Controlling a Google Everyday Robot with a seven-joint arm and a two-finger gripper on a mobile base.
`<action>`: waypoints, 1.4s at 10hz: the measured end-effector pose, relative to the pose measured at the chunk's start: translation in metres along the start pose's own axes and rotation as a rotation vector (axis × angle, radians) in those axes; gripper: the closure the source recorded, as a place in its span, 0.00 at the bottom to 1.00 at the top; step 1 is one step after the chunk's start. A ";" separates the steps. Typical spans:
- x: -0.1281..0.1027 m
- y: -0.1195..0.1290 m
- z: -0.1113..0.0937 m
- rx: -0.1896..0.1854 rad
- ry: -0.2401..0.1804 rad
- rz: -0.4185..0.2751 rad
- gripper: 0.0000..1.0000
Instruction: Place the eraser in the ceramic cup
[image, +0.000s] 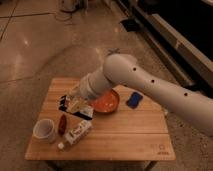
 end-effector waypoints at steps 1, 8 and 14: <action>-0.012 -0.003 0.016 -0.022 -0.012 -0.012 1.00; -0.059 0.000 0.084 -0.136 -0.051 -0.056 1.00; -0.091 0.020 0.133 -0.221 -0.067 -0.105 1.00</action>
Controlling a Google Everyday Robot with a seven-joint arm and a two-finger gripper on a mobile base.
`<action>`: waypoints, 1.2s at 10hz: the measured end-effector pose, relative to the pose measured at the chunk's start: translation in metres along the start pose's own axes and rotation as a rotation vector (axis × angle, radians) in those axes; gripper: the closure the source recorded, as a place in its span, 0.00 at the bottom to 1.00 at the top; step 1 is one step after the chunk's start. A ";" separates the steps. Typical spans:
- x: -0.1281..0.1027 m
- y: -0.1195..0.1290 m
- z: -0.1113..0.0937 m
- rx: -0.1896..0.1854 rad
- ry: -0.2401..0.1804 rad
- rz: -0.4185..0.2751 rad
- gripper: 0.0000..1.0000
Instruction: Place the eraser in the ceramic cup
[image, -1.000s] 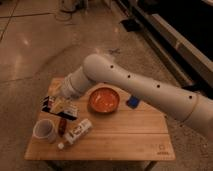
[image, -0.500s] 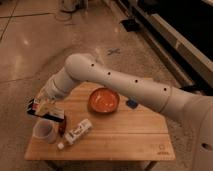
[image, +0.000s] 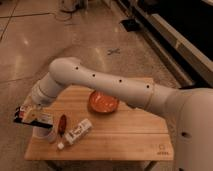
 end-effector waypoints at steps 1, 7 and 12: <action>-0.004 -0.002 0.010 -0.011 -0.003 -0.009 1.00; 0.002 -0.022 0.047 -0.033 -0.026 -0.013 0.80; 0.030 -0.028 0.056 -0.032 -0.045 0.048 0.30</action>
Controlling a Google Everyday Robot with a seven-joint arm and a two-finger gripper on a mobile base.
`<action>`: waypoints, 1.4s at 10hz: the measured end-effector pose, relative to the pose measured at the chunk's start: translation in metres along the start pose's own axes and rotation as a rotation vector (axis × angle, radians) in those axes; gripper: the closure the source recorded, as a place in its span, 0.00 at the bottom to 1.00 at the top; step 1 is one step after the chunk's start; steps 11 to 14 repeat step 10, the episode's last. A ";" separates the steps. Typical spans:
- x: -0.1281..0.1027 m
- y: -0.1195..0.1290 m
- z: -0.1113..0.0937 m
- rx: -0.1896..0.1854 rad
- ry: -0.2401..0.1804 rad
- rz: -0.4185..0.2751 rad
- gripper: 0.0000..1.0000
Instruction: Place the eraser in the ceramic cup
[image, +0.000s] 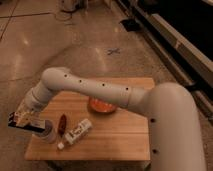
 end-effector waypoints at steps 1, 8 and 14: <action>0.004 -0.001 -0.001 0.003 -0.005 0.008 0.24; 0.023 0.001 -0.031 0.054 -0.071 0.024 0.20; 0.021 0.002 -0.030 0.051 -0.072 0.021 0.20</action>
